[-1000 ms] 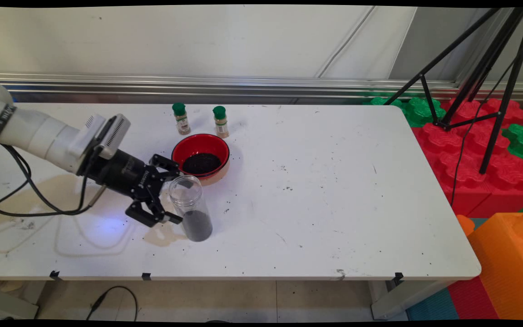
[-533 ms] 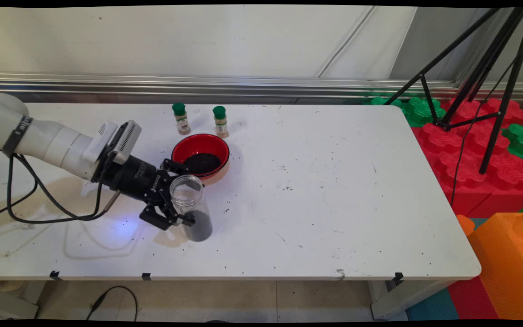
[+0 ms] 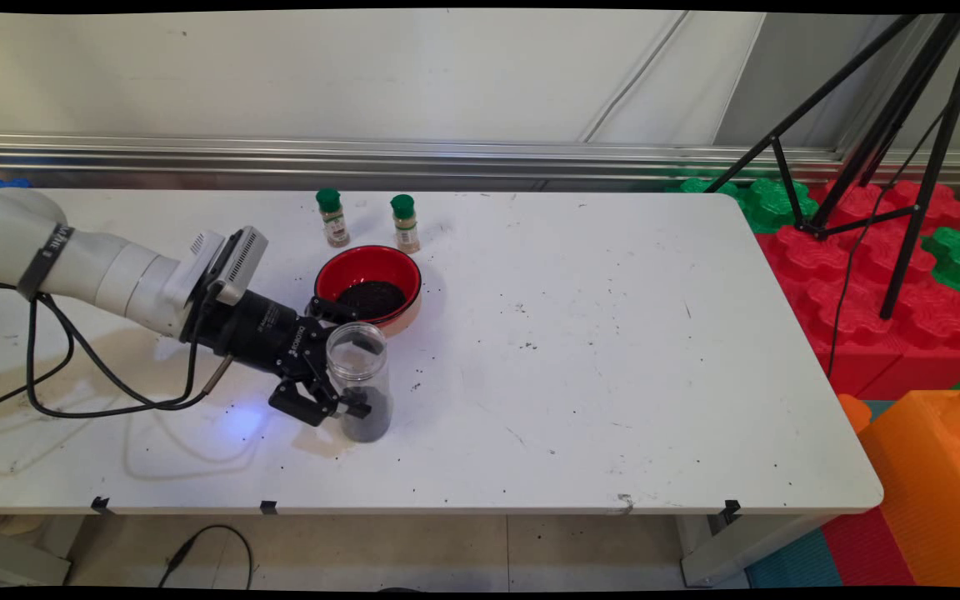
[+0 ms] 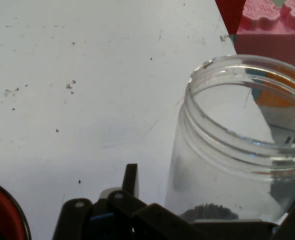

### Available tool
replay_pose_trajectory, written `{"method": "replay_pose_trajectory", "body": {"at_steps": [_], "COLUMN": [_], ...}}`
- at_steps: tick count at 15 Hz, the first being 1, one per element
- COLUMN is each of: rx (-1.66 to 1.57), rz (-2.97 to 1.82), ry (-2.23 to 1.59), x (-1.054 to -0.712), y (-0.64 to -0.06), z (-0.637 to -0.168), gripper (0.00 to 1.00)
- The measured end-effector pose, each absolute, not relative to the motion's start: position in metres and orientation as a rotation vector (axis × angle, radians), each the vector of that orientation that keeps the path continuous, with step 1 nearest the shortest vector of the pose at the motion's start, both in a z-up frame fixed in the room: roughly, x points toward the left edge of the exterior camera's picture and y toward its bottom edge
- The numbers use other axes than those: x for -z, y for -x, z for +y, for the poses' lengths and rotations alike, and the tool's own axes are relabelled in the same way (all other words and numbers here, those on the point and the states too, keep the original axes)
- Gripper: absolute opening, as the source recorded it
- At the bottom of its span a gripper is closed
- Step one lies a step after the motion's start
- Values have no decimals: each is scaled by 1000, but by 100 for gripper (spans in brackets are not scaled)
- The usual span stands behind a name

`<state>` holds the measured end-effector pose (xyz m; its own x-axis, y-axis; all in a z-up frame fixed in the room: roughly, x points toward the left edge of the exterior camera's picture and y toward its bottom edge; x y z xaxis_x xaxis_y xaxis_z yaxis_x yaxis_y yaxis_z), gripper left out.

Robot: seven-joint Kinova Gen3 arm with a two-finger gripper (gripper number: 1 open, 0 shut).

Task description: Pick up the black seasoning powder from the table, then pour the black seasoning powder in the red bowl

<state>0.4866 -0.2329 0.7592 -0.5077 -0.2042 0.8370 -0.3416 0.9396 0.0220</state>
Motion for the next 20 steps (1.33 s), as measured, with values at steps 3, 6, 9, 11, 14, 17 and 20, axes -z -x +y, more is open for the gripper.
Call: {"method": "replay_pose_trajectory", "body": {"at_steps": [3, 6, 9, 11, 14, 17, 20], "rx": [-178, -176, -175, -176, -189, -206, -231], "rz": [-2109, -2092, -2081, -2074, -2059, -2041, -2018], "ry": [-388, -388, -389, -393, -416, -438, -464], "x": [-757, -756, -755, -755, -757, -762, -771], "y": [-486, -484, -483, -483, -484, -484, -485], "z": [-234, -235, -236, -237, -242, -247, -254], "gripper": [100, 0, 0, 0, 0, 0, 0]}}
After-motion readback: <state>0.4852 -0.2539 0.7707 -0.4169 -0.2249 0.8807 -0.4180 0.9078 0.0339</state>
